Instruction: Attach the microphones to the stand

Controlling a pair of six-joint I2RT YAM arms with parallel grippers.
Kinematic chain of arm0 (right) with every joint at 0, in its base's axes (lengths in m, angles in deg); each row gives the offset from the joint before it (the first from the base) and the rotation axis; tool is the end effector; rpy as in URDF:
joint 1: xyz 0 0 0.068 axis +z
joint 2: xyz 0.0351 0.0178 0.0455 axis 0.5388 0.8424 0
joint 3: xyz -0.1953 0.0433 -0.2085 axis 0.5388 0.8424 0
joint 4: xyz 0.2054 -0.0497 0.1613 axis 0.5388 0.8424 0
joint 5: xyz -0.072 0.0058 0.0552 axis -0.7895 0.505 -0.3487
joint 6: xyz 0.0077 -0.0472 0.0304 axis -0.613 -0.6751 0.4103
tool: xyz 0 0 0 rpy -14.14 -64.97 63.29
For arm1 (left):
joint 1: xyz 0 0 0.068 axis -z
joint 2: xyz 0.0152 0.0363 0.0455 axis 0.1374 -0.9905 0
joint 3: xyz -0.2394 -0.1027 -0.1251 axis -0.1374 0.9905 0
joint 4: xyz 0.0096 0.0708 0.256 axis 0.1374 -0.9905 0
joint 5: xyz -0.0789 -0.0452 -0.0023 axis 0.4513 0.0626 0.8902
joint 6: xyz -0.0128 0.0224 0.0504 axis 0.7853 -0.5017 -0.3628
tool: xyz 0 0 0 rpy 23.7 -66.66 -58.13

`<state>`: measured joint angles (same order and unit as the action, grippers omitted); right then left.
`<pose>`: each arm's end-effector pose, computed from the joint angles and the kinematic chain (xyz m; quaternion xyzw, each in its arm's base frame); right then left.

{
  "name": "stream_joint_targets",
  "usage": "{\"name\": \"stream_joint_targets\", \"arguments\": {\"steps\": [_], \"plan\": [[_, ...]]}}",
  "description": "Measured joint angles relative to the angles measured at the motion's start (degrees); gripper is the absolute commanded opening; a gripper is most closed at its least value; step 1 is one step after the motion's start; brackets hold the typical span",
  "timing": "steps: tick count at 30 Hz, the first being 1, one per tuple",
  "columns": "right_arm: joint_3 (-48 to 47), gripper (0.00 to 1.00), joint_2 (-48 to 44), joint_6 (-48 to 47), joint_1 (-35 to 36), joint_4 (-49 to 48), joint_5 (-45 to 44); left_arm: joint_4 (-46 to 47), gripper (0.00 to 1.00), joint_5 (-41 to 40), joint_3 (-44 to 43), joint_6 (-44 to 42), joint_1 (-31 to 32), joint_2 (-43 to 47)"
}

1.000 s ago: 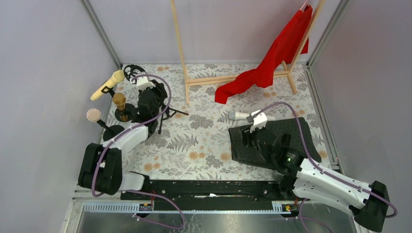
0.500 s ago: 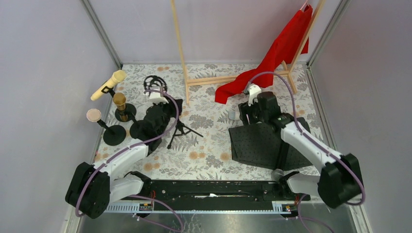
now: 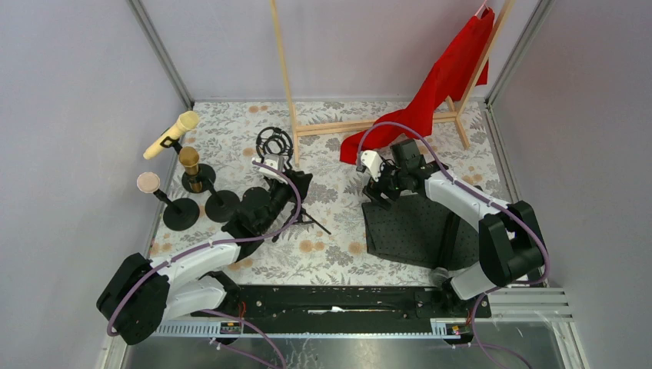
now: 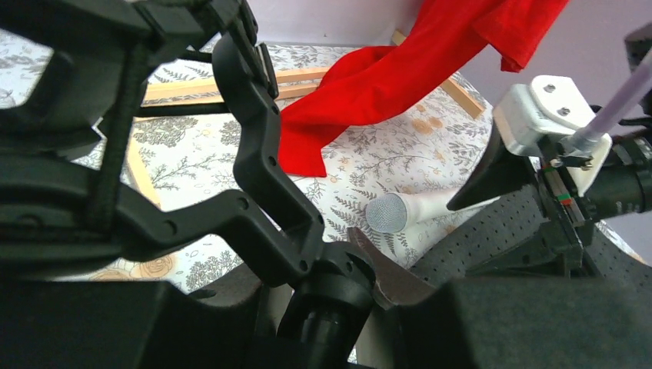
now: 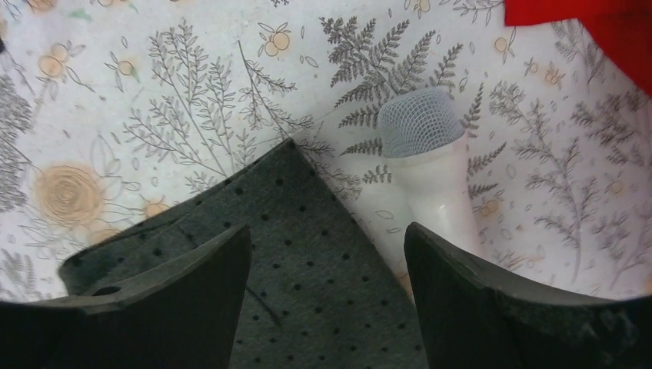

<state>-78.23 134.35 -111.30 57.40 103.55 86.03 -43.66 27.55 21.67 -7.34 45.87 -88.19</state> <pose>0.2840 0.1476 0.2337 -0.5314 0.7543 0.1407 0.3591 0.1888 -0.1390 0.2544 0.0539 0.7088 -0.2855 0.6428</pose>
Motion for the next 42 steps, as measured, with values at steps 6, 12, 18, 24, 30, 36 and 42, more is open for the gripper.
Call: {"name": "stream_joint_targets", "arguments": {"steps": [6, 12, 18, 24, 30, 36, 42], "plan": [[-4.2, 0.8, 4.0, -9.2, -0.2, 1.3, -0.8, 5.0, 0.15, 0.7, 2.2, -2.8, 1.0, -0.9], [-11.9, 0.8, 10.8, -14.2, -1.9, 4.6, -1.4, 10.4, 0.17, 1.7, 2.8, -5.0, 1.4, -4.0], [-16.8, 0.8, 17.7, -16.9, -3.7, 7.8, -1.3, 18.9, 0.18, 5.4, 3.2, -5.8, 2.0, -9.6], [-18.4, 0.78, 22.8, -17.2, -4.1, 9.3, -0.1, 25.3, 0.25, 11.5, 3.2, -8.0, 3.9, -14.6], [-18.4, 0.72, 25.3, -17.0, -4.1, 8.1, 0.2, 27.9, 0.41, 14.2, 3.2, -9.2, 4.6, -16.3], [-19.5, 0.65, 26.9, -16.2, -4.1, 7.5, 0.6, 30.3, 0.67, 14.6, 3.3, -9.6, 4.7, -17.9], [-19.9, 0.5, 27.3, -16.2, -4.1, 6.7, 1.1, 31.0, 0.92, 13.5, 5.4, -9.5, 4.7, -18.0]]}}
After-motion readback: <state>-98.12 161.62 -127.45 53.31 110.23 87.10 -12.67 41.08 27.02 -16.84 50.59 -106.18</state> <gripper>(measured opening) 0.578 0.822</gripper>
